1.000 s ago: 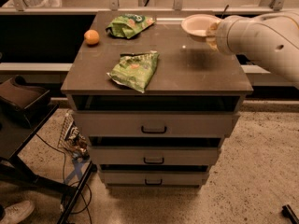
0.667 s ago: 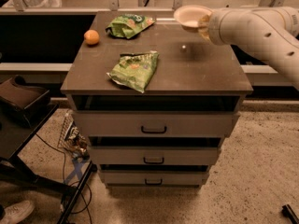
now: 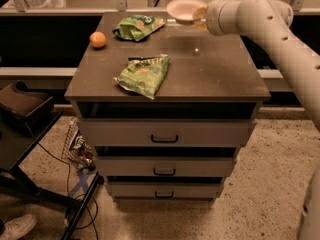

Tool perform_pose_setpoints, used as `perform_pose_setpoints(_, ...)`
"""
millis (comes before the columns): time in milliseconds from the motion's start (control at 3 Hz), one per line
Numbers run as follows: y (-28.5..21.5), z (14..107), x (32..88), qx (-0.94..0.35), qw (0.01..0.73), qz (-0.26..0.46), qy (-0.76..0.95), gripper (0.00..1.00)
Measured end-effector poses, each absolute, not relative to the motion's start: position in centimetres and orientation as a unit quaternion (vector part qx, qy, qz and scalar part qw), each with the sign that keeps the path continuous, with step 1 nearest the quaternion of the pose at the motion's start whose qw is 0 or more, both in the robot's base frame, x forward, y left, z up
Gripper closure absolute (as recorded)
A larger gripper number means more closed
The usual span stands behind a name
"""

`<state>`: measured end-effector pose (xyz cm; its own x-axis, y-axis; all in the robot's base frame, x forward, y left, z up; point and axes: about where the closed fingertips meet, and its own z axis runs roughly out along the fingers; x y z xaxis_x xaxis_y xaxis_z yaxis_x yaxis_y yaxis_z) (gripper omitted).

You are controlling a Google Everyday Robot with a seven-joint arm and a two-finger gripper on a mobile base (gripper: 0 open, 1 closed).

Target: Move paper bowl near green rice chip bag

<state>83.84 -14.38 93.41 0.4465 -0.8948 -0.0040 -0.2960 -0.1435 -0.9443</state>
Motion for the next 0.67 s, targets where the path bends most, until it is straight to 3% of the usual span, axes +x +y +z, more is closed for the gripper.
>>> perform_pose_setpoints(667,-16.22,96.83,84.62,-0.693,0.492,-0.345,0.398,1.00)
